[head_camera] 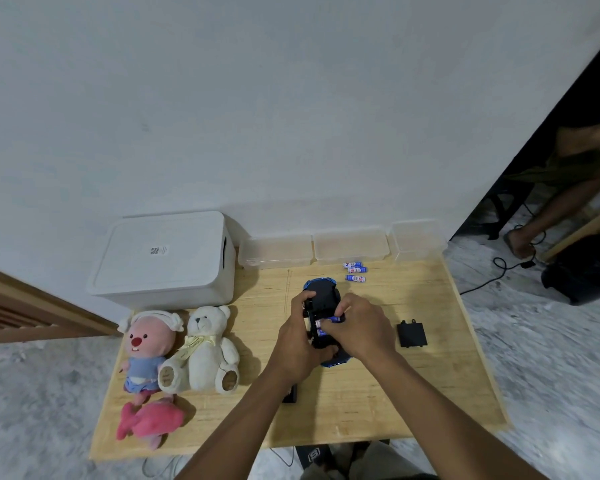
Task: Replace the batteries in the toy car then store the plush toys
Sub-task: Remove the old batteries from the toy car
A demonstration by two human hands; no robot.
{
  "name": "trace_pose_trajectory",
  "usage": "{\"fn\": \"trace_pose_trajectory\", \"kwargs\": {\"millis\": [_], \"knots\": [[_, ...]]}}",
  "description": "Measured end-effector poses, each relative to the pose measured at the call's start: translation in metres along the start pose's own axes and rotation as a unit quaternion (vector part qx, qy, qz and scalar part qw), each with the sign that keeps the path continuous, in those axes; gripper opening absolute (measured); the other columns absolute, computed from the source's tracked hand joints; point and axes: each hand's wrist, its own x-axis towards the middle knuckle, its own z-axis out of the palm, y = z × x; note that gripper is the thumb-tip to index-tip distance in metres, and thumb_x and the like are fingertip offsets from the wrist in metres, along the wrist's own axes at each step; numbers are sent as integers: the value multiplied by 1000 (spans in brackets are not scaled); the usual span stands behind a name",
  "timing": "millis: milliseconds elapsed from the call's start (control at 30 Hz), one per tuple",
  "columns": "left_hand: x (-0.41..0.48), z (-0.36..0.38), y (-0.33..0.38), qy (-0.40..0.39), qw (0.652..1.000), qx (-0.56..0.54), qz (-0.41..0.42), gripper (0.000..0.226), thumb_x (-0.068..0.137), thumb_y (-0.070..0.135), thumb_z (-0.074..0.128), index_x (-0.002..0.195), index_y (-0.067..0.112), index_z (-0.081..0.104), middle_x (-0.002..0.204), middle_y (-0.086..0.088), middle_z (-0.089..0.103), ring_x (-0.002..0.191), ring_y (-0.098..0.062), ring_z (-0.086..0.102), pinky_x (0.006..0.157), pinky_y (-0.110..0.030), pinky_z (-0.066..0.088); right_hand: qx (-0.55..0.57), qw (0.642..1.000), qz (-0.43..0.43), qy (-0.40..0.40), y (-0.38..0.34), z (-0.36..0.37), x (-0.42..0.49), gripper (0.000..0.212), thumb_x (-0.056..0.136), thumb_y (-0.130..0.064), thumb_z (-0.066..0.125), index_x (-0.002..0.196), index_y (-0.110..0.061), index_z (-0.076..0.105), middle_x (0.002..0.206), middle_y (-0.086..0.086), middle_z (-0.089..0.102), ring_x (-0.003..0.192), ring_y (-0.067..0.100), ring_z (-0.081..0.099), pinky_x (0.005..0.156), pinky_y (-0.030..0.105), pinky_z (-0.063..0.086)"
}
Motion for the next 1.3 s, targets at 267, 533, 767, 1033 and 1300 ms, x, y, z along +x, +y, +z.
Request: {"fn": "trace_pose_trajectory", "kwargs": {"millis": [267, 533, 767, 1033, 1300], "knots": [[-1, 5, 1, -10, 1000, 13, 21, 101, 71, 8, 85, 147, 32, 24, 118, 8, 63, 95, 2, 66, 74, -9, 48, -15, 1000, 3, 9, -2, 3, -3, 45, 60, -53, 73, 90, -29, 49, 80, -12, 61, 77, 15, 63, 65, 30, 50], [-4, 6, 2, 10, 1000, 15, 18, 102, 69, 9, 85, 146, 37, 24, 126, 18, 59, 108, -9, 66, 82, -19, 54, 10, 1000, 10, -20, 2, 2, 1, 47, 65, -53, 76, 92, -30, 47, 79, -12, 61, 80, 15, 63, 64, 31, 49], [-3, 5, 5, 13, 999, 26, 13, 103, 70, 7, 83, 146, 39, 22, 131, 11, 58, 112, -11, 64, 81, -11, 50, 44, 999, 4, -31, 6, 0, 4, 49, 63, -59, 79, 87, -33, 45, 81, -10, 65, 83, 17, 64, 65, 33, 51], [-4, 5, 6, -3, 999, 42, 16, 103, 72, 7, 83, 146, 39, 20, 130, 12, 59, 107, -11, 64, 81, -10, 49, 44, 998, 18, -35, 3, -1, 1, 44, 66, -49, 78, 91, -30, 47, 77, -10, 61, 75, 15, 62, 56, 29, 41], [-6, 10, 8, 1, 999, 50, 15, 104, 70, 13, 82, 149, 36, 19, 129, 9, 61, 109, -12, 65, 90, -33, 58, 39, 998, 40, -32, -2, -3, -2, 51, 61, -46, 76, 94, -27, 43, 74, -9, 57, 70, 14, 58, 53, 27, 36]]}}
